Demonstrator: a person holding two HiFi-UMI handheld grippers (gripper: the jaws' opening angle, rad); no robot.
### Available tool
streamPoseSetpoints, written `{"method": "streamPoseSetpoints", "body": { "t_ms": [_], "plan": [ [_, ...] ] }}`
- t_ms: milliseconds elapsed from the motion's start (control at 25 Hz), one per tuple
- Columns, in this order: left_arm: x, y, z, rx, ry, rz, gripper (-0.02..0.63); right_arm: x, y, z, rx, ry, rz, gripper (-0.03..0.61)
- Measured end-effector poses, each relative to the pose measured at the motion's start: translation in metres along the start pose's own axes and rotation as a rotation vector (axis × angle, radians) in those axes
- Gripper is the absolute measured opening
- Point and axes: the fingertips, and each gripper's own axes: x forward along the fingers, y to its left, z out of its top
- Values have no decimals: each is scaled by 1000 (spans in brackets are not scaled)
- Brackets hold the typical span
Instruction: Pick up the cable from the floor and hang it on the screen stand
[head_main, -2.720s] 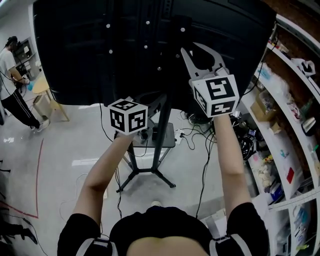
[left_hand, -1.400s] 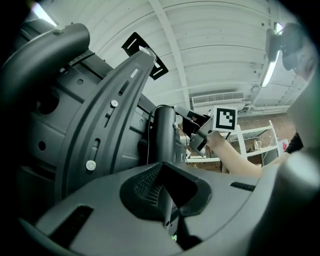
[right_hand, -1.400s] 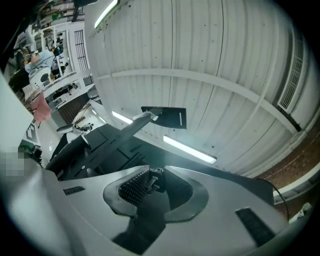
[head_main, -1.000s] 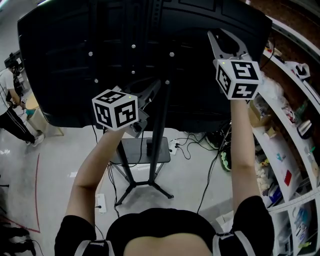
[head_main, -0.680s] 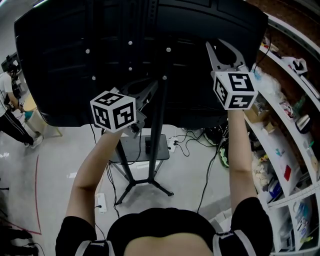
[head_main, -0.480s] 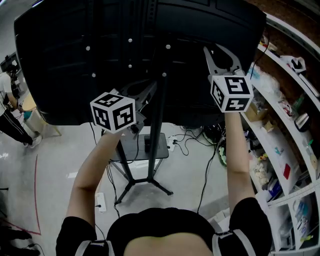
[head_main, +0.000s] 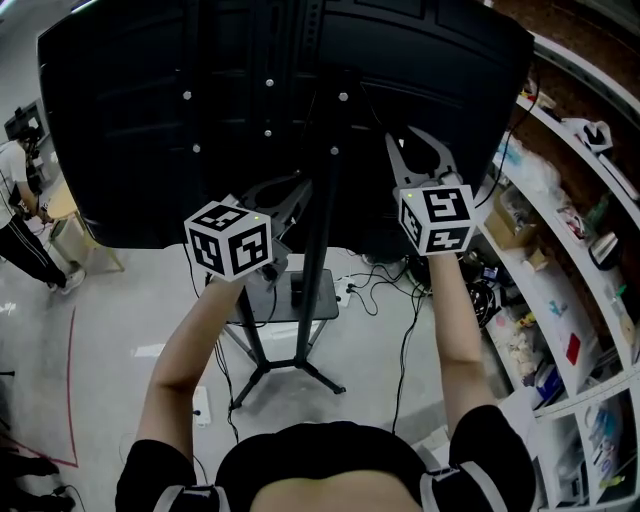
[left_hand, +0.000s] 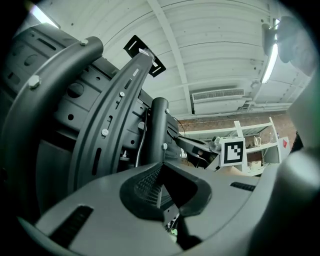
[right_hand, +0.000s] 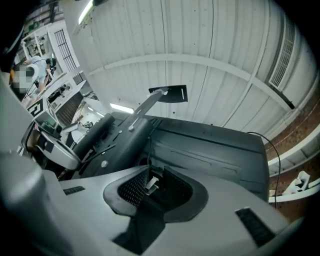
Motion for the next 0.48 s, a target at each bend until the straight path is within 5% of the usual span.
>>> {"method": "streamPoseSetpoints", "body": {
  "t_ms": [480],
  "plan": [
    [-13, -6, -11, -30, -11, 10, 5, 14, 40, -14, 114, 21, 57, 107]
  ]
}}
